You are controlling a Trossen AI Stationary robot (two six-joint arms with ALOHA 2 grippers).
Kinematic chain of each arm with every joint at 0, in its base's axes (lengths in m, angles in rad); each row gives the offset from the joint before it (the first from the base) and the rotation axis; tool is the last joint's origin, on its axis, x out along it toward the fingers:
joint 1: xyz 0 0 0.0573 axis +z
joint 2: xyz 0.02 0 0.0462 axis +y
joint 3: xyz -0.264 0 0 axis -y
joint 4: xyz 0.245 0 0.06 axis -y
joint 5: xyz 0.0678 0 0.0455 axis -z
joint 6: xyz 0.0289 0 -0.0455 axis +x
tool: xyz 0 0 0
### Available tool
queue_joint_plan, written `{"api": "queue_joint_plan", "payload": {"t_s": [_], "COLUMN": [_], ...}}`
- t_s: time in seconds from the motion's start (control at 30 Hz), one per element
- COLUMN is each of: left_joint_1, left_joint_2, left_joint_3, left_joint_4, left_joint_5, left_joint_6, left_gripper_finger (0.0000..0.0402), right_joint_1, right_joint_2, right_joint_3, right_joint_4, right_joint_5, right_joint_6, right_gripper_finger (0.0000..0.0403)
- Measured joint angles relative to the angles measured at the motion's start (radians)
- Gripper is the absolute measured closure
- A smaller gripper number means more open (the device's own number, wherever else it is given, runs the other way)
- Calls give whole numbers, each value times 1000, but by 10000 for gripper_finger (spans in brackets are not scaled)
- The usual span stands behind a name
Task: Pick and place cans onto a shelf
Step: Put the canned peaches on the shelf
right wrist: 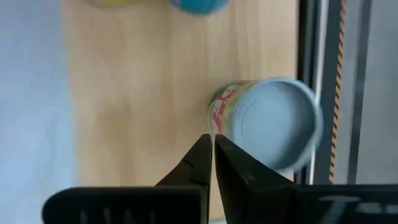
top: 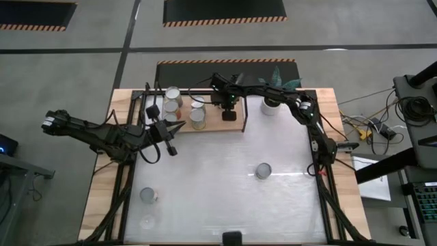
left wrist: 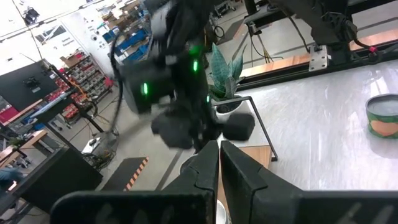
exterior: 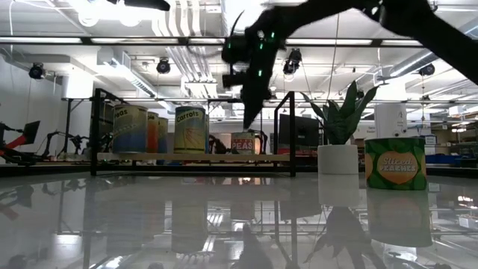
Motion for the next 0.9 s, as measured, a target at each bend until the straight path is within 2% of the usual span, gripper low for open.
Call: {"api": "queue_joint_plan", "payload": {"t_s": [0.13,0.27,0.4,0.5,0.7,0.9], "left_joint_1": [0,0,0,0,0,-3], "left_joint_2": [0,0,0,0,0,0], "left_joint_3": [0,0,0,0,0,0], "left_joint_4": [0,1,0,0,0,0], "left_joint_5": [0,0,0,0,0,0], "left_joint_6": [-1,-16,-20,-26,-37,-53], "left_gripper_finger": [402,402,402,402,402,402], "right_joint_1": [51,125,216,290,431,544], "right_joint_2": [-74,-142,-227,-274,-337,-351], "right_joint_3": [2,-8,-54,-102,-236,-403], "right_joint_4": [-57,-110,-103,-96,-90,-168], "right_joint_5": [-17,-86,-163,-168,-168,-185], "right_joint_6": [74,164,254,334,584,990], "right_gripper_finger": [394,394,394,394,394,394]}}
